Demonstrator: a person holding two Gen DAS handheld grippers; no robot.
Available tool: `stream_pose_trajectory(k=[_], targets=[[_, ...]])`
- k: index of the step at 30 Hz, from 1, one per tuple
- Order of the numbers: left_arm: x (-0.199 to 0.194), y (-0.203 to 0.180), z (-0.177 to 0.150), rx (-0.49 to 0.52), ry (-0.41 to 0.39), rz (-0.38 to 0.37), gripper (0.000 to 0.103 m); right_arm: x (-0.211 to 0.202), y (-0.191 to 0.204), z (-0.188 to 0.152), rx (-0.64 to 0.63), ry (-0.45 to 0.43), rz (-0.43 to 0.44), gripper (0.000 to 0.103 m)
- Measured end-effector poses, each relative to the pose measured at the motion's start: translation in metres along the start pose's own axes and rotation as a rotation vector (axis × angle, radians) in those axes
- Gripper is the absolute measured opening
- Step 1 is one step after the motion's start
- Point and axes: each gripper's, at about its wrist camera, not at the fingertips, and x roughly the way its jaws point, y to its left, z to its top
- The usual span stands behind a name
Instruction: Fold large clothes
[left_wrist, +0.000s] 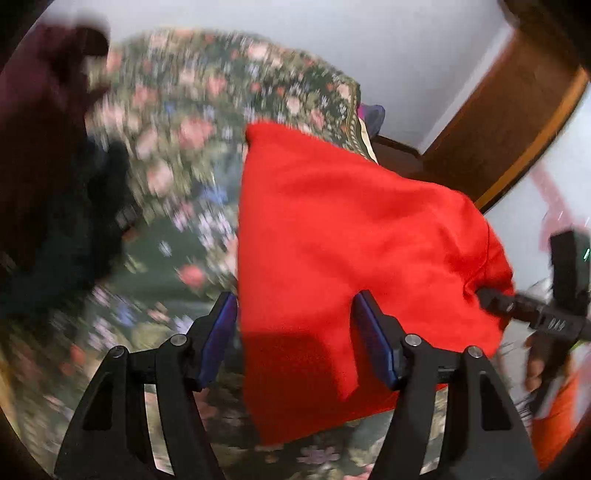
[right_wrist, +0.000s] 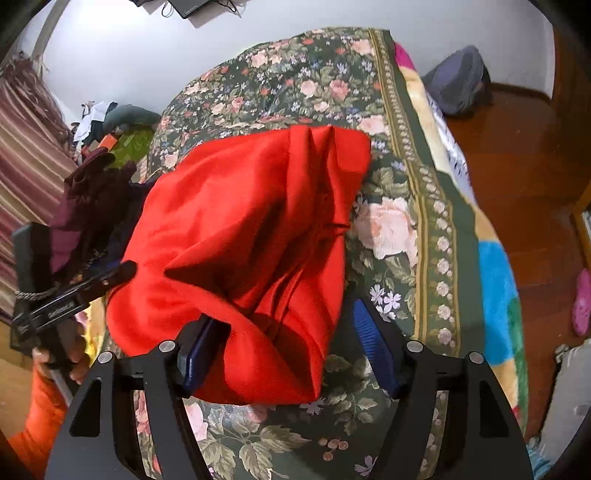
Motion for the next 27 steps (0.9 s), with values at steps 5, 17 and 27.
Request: stream_pose_trajectory(k=[5,17,27], targets=[[0.019,0.019,0.003,-0.135,0.060,-0.128,0.077,0.017,0.002,0.006,0.049,0.018,0.073,0.067],[0.051,0.036,0.012,-0.321,0.170,-0.340,0.075,0.038,-0.022,0.008,0.279,0.031,0.335,0.049],[-0.003,-0.011,0.027,-0.117,0.077,-0.229,0.037,-0.003,0.016,0.021,0.160,-0.054,0.278,0.022]])
